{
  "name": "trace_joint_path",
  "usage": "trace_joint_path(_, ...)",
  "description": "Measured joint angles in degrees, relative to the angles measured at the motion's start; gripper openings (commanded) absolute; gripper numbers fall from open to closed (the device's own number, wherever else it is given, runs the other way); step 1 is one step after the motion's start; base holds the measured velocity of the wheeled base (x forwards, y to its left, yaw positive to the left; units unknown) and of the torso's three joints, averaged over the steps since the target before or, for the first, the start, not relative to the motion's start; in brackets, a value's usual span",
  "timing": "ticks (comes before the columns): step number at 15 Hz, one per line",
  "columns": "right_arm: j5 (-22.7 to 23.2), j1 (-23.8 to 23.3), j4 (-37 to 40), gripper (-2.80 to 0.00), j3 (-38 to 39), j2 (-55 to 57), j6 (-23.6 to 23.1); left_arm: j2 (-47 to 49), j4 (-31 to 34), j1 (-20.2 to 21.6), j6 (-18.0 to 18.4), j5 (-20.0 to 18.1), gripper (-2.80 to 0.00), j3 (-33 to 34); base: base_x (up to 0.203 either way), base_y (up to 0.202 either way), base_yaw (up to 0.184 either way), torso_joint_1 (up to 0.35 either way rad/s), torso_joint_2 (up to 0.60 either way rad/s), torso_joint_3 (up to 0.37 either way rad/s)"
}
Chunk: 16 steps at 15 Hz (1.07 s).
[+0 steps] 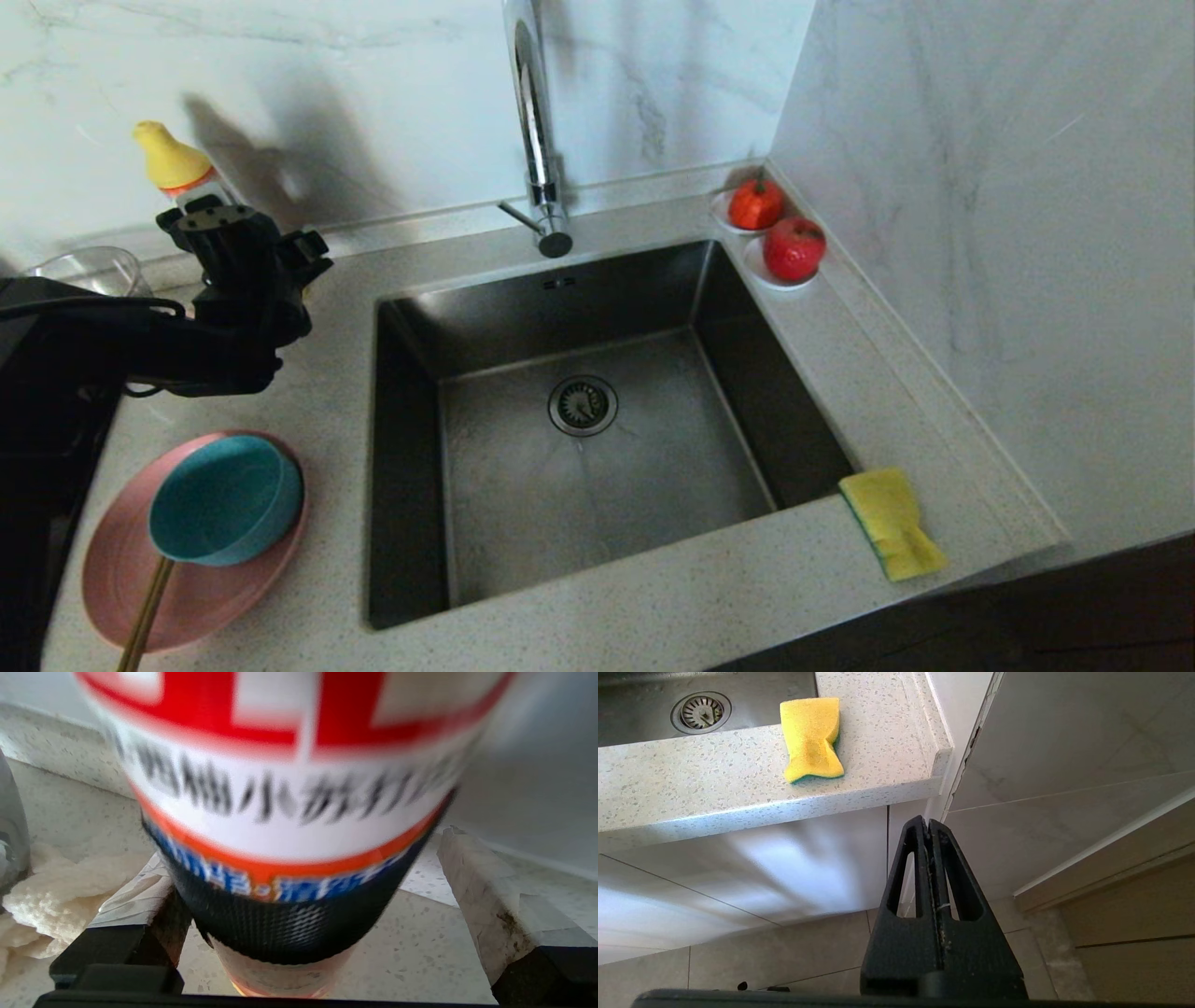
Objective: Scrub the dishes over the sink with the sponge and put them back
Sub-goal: Grab the dish soap
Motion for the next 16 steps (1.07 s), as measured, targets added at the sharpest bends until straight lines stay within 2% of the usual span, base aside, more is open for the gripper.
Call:
trace_joint_path(1, 0.0, 0.0, -0.01, -2.8, 0.0, 0.0, -0.02, 0.19, -0.04, 0.02, 0.01, 0.02, -2.8, -0.12, 0.0, 0.0, 0.0, 0.0, 0.0, 0.0)
trace_joint_path(16, 0.0, 0.0, 0.02, -2.8, 0.0, 0.0, -0.02, -0.03, 0.69, 0.02, -0.38, 0.41, -2.8, -1.09, 0.0, 0.0, 0.0, 0.0, 0.0, 0.0)
